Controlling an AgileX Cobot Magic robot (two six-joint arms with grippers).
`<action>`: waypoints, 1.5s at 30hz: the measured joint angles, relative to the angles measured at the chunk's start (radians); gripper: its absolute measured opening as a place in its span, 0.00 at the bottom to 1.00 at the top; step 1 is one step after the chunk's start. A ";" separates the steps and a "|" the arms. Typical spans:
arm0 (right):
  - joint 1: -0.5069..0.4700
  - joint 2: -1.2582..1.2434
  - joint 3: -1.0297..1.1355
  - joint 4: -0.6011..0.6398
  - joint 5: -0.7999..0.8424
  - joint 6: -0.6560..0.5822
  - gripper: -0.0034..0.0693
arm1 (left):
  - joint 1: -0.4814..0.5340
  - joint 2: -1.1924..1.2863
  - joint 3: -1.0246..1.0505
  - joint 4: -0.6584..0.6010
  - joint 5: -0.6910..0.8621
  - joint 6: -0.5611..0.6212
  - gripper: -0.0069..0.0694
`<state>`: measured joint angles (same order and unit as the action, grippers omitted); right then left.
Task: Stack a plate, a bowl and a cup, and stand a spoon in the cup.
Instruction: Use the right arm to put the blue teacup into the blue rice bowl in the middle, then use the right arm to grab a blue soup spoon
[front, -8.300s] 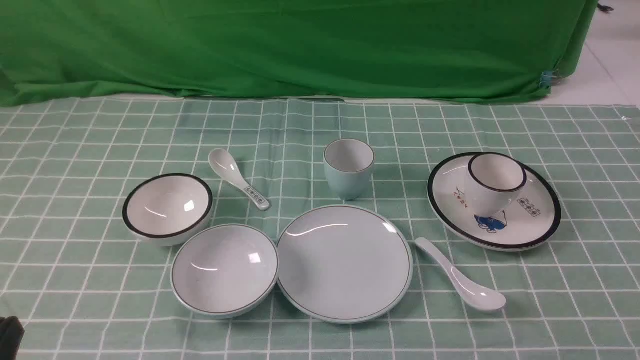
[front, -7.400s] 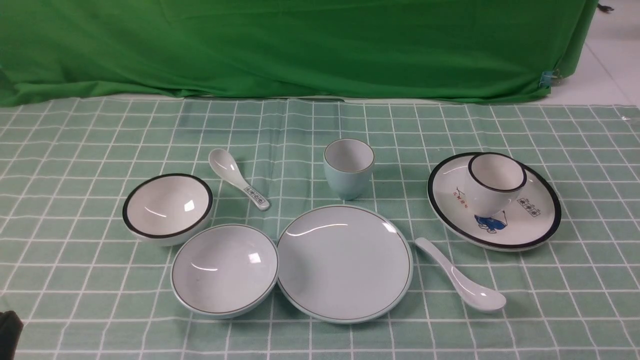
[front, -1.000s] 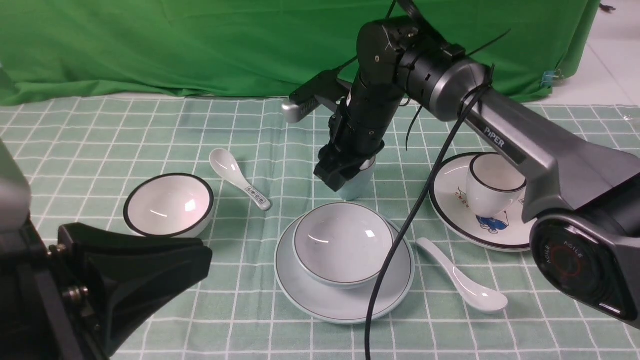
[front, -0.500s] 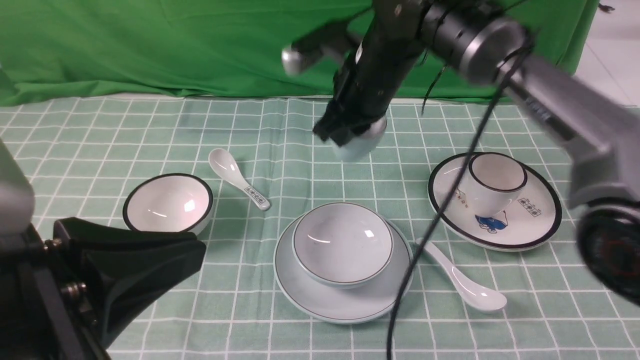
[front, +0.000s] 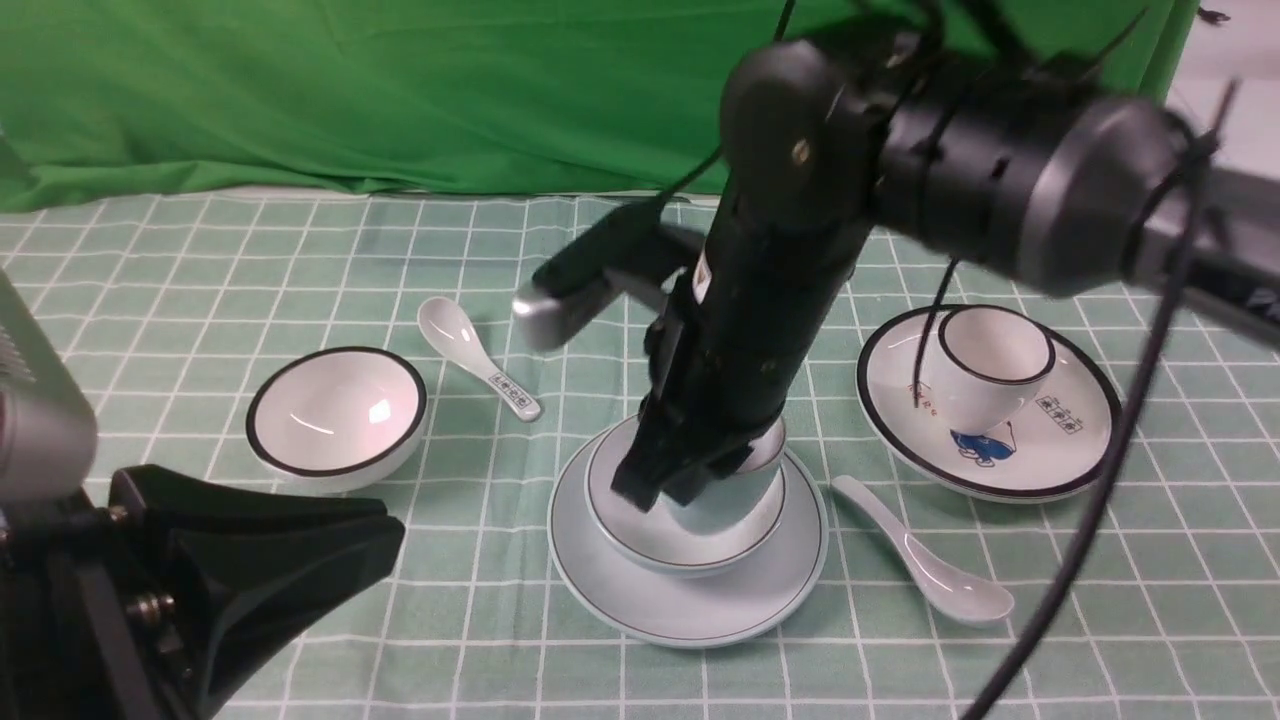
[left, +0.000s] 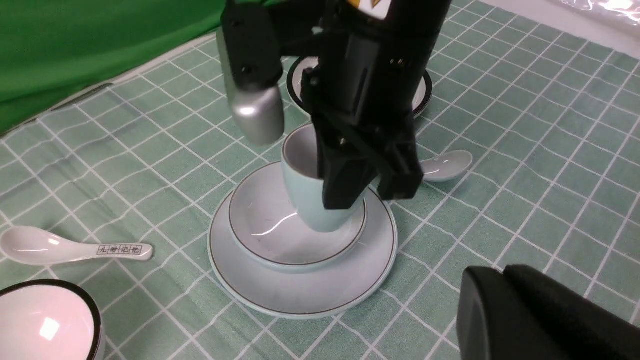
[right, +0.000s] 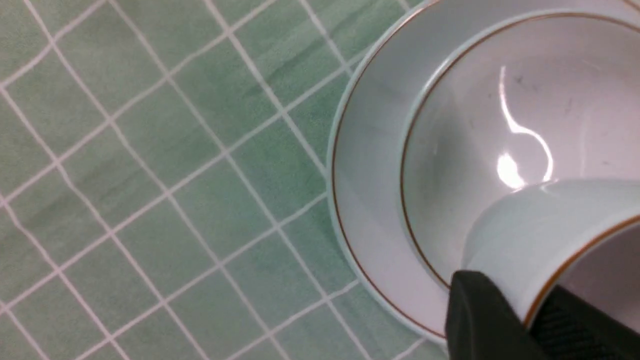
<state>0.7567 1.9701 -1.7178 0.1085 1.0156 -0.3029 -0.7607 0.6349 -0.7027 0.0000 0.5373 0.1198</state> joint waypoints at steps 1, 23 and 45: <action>0.000 0.014 0.000 -0.003 -0.023 0.000 0.16 | 0.000 0.000 0.000 0.000 0.000 0.000 0.10; 0.000 0.068 -0.070 -0.037 -0.034 0.076 0.82 | 0.000 0.000 0.000 0.000 0.016 0.000 0.10; -0.253 -0.182 0.479 -0.072 -0.214 0.014 0.59 | 0.000 0.000 0.001 0.000 -0.033 0.003 0.10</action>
<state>0.5041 1.7879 -1.2387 0.0367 0.8017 -0.2892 -0.7607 0.6349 -0.7015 0.0000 0.5042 0.1227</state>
